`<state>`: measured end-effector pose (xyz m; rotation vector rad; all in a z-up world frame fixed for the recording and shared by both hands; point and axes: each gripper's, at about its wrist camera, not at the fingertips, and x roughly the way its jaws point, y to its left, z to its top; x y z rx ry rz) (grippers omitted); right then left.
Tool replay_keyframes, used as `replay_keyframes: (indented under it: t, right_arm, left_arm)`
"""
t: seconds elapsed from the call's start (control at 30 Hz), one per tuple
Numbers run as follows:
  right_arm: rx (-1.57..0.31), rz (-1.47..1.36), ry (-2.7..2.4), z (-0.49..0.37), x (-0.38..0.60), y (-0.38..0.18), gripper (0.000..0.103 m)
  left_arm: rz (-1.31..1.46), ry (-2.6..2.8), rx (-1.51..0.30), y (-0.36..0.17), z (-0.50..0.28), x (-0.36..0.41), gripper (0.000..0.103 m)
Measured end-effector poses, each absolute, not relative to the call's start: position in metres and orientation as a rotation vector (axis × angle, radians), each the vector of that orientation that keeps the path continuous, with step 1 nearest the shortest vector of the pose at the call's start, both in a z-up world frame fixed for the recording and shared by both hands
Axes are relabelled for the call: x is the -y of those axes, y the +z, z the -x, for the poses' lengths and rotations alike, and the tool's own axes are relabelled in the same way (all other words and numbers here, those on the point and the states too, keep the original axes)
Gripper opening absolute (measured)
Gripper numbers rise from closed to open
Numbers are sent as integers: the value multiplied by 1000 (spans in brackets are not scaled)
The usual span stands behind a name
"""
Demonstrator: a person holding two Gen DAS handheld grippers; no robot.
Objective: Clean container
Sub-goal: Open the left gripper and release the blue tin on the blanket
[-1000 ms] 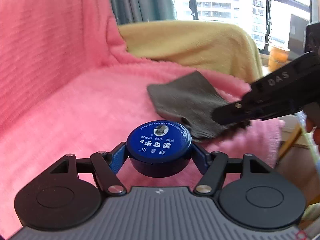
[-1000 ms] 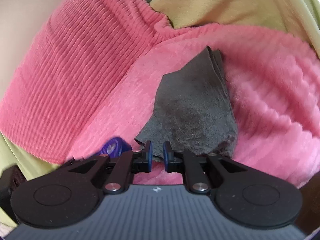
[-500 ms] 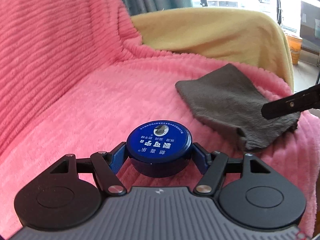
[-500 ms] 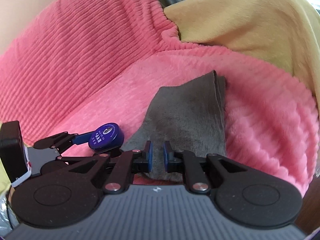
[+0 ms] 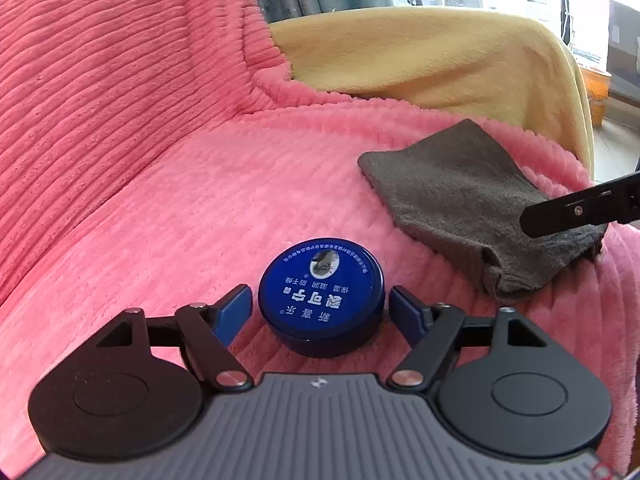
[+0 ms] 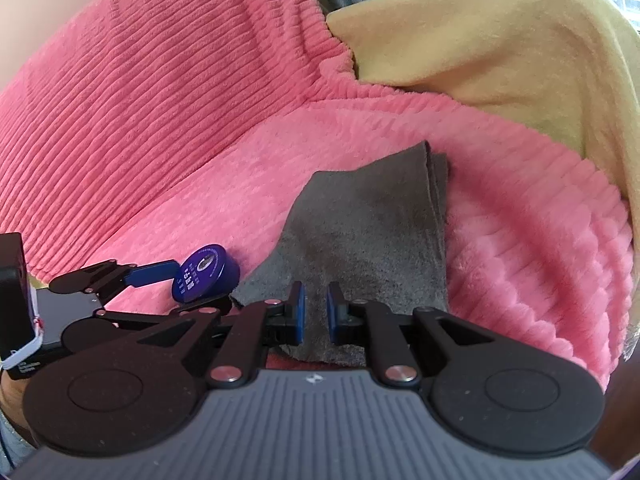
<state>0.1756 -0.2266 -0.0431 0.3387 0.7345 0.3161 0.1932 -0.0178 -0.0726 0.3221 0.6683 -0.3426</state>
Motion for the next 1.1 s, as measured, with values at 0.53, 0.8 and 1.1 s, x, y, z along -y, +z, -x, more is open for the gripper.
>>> replay_keyframes:
  t: [0.53,0.8,1.1]
  right_arm:
    - [-712,-460,280,-157,231,-36,20]
    - [-704,-496,212,-135,232,-32,21]
    - [-674,-370,129,-102,227,-23,24]
  left_arm:
    - [-350,-295,-707,-58,-164,31,94]
    - [-371,-234,-697,-49,-131,32,103]
    - [-258,-218,-763,-38,-114,28,103]
